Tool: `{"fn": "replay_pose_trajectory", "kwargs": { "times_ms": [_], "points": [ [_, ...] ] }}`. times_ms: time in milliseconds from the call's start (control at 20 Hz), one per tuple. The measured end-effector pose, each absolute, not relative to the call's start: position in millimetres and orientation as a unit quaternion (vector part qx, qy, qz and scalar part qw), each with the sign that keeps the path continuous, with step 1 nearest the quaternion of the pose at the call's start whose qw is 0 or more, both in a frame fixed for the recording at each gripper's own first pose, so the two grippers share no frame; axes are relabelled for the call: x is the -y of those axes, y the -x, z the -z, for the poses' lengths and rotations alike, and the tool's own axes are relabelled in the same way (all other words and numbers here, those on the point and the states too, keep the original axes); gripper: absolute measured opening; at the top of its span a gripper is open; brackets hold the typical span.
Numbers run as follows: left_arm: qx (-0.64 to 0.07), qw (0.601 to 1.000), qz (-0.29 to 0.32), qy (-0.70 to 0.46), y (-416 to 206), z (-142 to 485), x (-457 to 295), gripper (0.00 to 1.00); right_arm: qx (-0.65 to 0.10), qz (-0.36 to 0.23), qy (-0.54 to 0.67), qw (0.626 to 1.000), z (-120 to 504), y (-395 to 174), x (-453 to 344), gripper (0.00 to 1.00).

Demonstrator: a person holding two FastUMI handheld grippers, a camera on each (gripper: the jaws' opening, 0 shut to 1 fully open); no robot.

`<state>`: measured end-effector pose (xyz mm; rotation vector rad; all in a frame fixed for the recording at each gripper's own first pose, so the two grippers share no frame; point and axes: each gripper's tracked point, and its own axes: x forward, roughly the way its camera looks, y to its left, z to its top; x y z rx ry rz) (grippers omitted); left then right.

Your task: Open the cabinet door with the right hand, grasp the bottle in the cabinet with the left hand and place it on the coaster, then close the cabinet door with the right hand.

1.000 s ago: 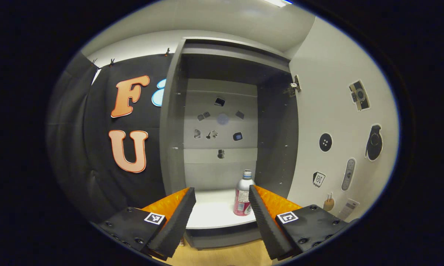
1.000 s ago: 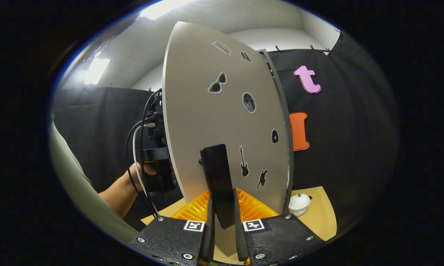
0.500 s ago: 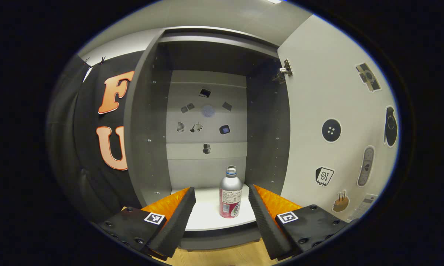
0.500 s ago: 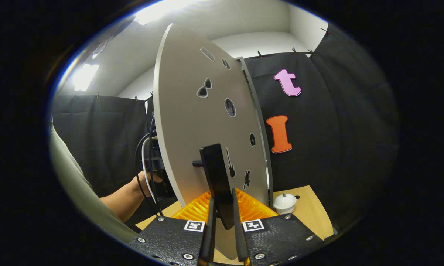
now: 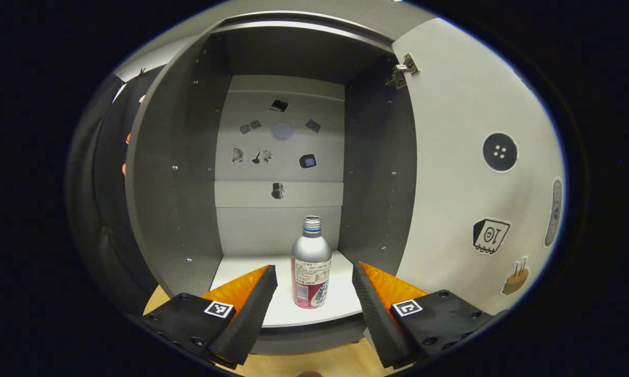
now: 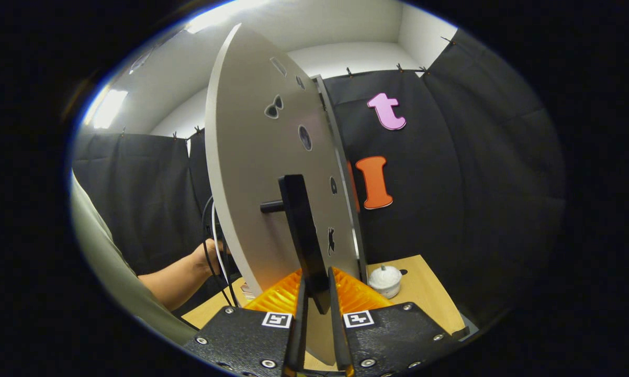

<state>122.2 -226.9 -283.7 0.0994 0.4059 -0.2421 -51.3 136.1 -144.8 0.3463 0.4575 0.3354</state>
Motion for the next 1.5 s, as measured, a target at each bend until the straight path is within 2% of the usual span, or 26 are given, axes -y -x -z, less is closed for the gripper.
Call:
{"fn": "replay_pose_trajectory", "kwargs": {
  "times_ms": [100, 300, 350, 550, 600, 650, 700, 1050, 1100, 1150, 1200, 1400, 1500],
  "points": [
    [-0.203, 0.971, 0.117, -0.055, -135, 297, 230, 0.97, -0.223, -0.154, -0.175, 0.947, 142, 54, -134, 0.22],
    [-0.210, 0.969, 0.110, -0.071, -152, 320, 233, 0.95, -0.210, -0.125, -0.157, 0.957, 142, 49, -121, 0.20],
    [-0.209, 0.969, 0.107, -0.077, -157, 326, 233, 0.97, -0.210, -0.121, -0.157, 0.957, 140, 50, -120, 0.19],
    [-0.219, 0.967, 0.099, -0.085, -177, 353, 237, 0.95, -0.208, -0.130, -0.171, 0.954, 131, 55, -124, 0.18],
    [-0.221, 0.967, 0.095, -0.086, -180, 358, 235, 0.95, -0.206, -0.128, -0.166, 0.956, 131, 55, -121, 0.26],
    [-0.219, 0.968, 0.091, -0.086, -185, 361, 235, 0.95, -0.206, -0.123, -0.158, 0.958, 132, 54, -116, 0.27],
    [-0.219, 0.968, 0.089, -0.086, -190, 366, 234, 0.95, -0.206, -0.120, -0.154, 0.959, 131, 55, -113, 0.17],
    [-0.208, 0.971, 0.085, -0.087, -214, 387, 234, 0.95, -0.218, -0.107, -0.141, 0.960, 126, 62, -104, 0.21],
    [-0.201, 0.972, 0.086, -0.091, -216, 387, 236, 0.95, -0.221, -0.105, -0.139, 0.960, 127, 63, -104, 0.14],
    [-0.199, 0.971, 0.087, -0.097, -216, 387, 235, 0.86, -0.223, -0.102, -0.136, 0.960, 128, 62, -102, 0.21],
    [-0.196, 0.971, 0.091, -0.100, -214, 385, 236, 0.84, -0.224, -0.101, -0.133, 0.960, 129, 61, -102, 0.28],
    [-0.183, 0.972, 0.108, -0.095, -194, 372, 241, 0.82, -0.225, -0.106, -0.132, 0.960, 133, 58, -103, 0.33],
    [-0.173, 0.973, 0.116, -0.099, -179, 365, 243, 0.81, -0.228, -0.107, -0.130, 0.959, 135, 54, -102, 0.38]
  ]
}}
